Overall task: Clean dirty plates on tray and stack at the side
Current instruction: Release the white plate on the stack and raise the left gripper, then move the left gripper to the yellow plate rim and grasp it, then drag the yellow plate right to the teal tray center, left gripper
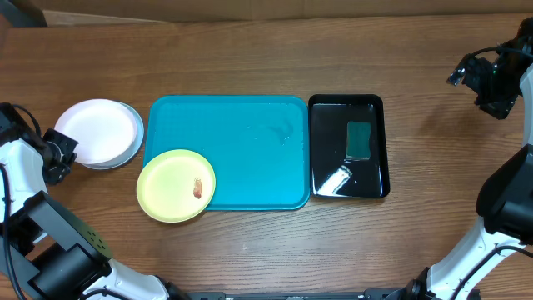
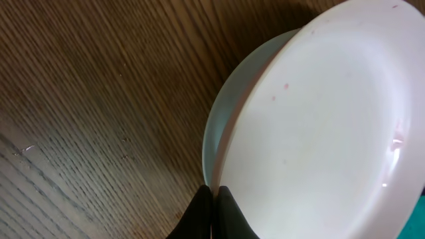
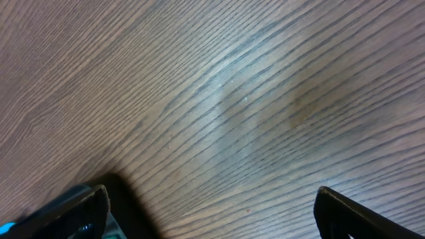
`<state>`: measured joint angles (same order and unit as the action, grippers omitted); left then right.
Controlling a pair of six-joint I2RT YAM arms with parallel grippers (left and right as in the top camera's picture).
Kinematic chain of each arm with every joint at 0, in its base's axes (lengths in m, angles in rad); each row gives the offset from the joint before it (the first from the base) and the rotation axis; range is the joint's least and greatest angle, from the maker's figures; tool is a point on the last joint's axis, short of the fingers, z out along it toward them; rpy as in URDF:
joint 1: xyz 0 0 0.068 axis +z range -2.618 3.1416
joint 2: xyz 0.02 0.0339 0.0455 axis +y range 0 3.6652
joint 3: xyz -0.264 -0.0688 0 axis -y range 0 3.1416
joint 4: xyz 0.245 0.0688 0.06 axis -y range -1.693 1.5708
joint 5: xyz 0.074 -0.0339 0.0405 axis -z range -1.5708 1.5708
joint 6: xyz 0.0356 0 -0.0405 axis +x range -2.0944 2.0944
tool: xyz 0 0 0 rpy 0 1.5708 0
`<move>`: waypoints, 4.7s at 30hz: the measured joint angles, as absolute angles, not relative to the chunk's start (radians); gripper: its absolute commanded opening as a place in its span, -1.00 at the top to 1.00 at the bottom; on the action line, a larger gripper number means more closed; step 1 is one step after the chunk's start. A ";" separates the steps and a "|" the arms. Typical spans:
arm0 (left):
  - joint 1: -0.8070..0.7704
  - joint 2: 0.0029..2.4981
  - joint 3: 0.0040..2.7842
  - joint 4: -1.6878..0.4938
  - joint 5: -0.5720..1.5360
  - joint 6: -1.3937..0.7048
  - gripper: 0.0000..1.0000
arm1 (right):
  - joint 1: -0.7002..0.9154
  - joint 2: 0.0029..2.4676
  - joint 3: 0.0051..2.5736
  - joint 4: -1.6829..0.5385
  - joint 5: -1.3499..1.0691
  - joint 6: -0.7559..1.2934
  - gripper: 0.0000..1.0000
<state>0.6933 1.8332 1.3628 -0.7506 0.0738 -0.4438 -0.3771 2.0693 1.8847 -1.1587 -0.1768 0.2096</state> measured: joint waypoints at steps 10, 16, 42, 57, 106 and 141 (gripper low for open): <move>0.673 1.833 1.363 -0.748 0.089 -0.455 -0.30 | -0.377 2.069 1.885 -1.159 -0.176 0.210 -1.00; 0.643 1.833 1.363 -0.782 0.173 -0.454 -0.15 | -0.377 2.069 1.885 -1.159 -0.176 0.209 -1.00; 0.327 1.575 1.228 -1.387 0.014 -0.391 0.17 | -0.377 2.069 1.885 -1.158 -0.176 0.210 -1.00; 0.329 1.575 0.990 -1.151 -0.042 -0.493 0.24 | -0.377 2.069 1.885 -1.155 -0.176 0.209 -1.00; 0.088 1.576 0.980 -0.794 0.251 -0.364 0.50 | -0.377 2.069 1.885 -1.156 -0.176 0.210 -1.00; 0.073 1.850 1.295 -0.949 -0.073 -0.093 0.12 | -0.377 2.069 1.885 -1.155 -0.176 0.210 -1.00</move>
